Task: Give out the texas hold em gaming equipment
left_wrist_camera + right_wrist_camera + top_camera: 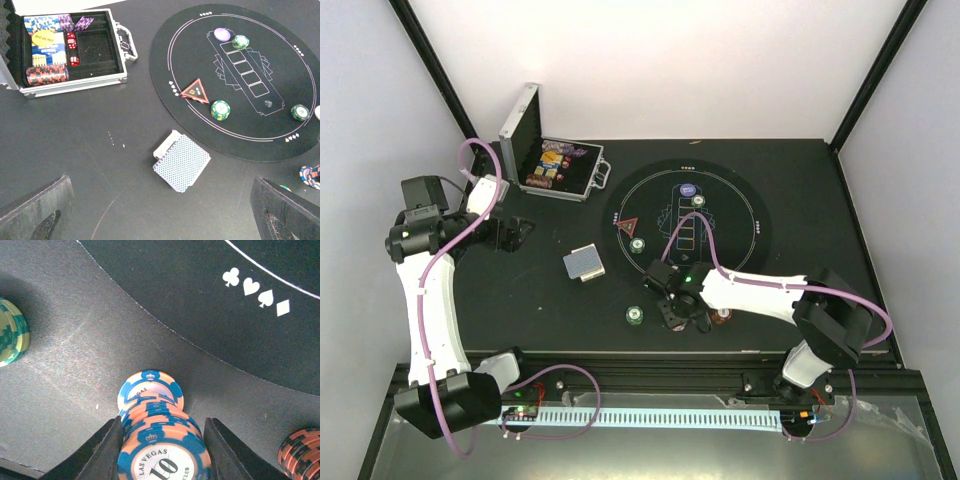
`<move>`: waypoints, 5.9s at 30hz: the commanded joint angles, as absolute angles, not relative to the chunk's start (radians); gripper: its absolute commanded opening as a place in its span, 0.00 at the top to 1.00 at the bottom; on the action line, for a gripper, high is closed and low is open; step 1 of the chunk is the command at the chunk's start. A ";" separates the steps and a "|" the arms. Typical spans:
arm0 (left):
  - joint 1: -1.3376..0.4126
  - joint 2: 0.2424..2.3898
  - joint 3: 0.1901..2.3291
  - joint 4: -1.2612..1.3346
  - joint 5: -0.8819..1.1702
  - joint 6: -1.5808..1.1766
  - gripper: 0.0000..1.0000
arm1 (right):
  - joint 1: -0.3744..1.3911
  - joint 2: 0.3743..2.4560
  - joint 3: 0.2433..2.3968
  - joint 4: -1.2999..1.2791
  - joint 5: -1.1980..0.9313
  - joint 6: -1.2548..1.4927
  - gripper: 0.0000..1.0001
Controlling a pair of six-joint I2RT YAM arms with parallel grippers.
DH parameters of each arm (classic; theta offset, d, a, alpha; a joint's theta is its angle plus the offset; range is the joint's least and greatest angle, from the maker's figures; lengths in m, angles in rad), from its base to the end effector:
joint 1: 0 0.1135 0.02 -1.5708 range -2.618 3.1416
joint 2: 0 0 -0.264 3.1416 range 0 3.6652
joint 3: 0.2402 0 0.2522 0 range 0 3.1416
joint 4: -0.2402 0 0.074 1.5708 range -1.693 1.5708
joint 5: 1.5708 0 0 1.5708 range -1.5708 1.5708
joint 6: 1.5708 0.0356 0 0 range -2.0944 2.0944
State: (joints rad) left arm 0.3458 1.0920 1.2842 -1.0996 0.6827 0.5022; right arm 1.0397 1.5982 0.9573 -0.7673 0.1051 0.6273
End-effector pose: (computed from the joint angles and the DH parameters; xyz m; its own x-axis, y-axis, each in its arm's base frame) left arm 0.1863 0.0432 0.3734 -0.6004 0.1807 -0.7790 0.4467 0.8838 -0.1393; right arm 0.1436 0.2371 0.1711 -0.9029 -0.3846 -0.1918 -0.3939 0.9191 0.0112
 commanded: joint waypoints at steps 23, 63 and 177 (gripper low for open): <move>0.365 1.082 1.306 -1.119 0.704 0.526 0.01 | 0.948 1.989 1.599 -0.946 0.167 0.450 0.69; 0.370 1.119 1.302 -1.107 0.713 0.537 0.01 | 0.695 2.534 2.297 -1.092 0.112 0.378 0.43; 0.374 1.075 1.293 -1.095 0.732 0.518 0.01 | 1.081 1.610 0.947 -0.759 0.118 0.680 0.44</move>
State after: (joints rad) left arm 0.3614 1.0855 1.2675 -1.0985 0.7212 0.5198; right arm 1.0767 1.6012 0.9253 -0.7731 0.1062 0.6743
